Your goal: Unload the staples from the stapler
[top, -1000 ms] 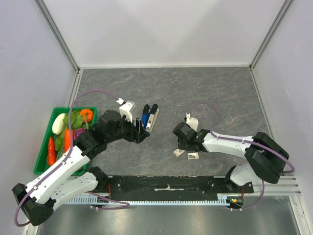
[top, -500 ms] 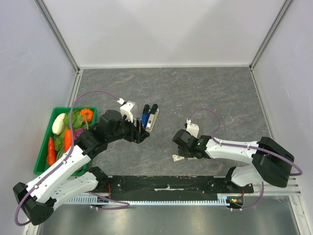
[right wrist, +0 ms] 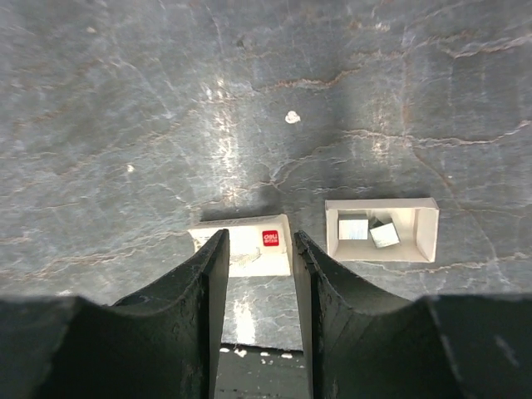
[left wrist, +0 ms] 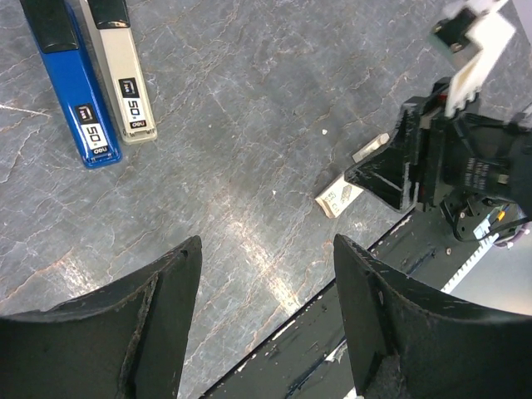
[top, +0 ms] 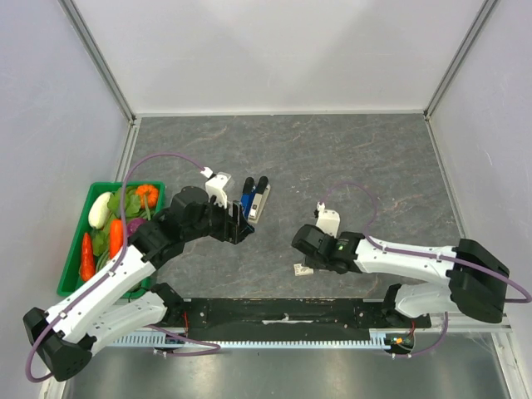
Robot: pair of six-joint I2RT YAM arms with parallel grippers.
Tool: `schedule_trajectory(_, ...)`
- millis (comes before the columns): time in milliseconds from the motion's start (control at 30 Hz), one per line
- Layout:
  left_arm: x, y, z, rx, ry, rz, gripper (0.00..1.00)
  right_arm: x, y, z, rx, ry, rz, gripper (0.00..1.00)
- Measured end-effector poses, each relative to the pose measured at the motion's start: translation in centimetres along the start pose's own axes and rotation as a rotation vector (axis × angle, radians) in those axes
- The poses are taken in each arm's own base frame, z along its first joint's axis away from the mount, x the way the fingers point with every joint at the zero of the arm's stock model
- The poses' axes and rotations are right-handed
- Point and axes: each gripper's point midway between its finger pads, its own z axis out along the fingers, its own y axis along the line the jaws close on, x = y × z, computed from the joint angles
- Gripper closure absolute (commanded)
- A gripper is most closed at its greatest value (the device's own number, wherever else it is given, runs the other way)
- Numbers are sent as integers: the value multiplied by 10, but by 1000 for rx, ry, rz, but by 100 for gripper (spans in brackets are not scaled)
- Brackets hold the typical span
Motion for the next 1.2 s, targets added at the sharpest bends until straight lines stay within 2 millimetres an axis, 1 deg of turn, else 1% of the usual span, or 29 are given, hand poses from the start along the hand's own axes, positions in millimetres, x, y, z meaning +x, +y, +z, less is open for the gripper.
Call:
schedule_trajectory(67,1,0,1,0,7,0,29,-9,2,-9,-2,-26,2,55)
schedule_trajectory(200,6,1,7,-1,36,-3,29,-32,1,-34,-19,-102,21,54)
schedule_trajectory(267,9,-1,9,8,53,-2,31,-40,-4,-44,-21,-135,29,53)
schedule_trajectory(367,17,-7,14,25,80,0,34,-44,-17,-51,6,-159,23,53)
schedule_trajectory(467,30,-16,22,47,125,-2,34,-44,-33,-50,45,-169,17,53)
schedule_trajectory(533,45,-20,28,56,162,-8,34,-42,-46,-46,78,-167,14,53)
schedule_trajectory(700,79,-22,40,36,246,-32,35,-41,-83,-34,167,-156,25,54)
schedule_trajectory(833,98,-23,46,5,282,-44,34,-41,-105,-28,199,-143,47,54)
schedule_trajectory(933,106,-23,50,-13,288,-59,35,-38,-106,-25,184,-127,39,55)
schedule_trajectory(1067,118,-19,59,-50,298,-92,37,-33,-100,-22,144,-100,20,57)
schedule_trajectory(1200,136,-11,69,-101,332,-114,40,-28,-92,-21,95,-76,5,58)
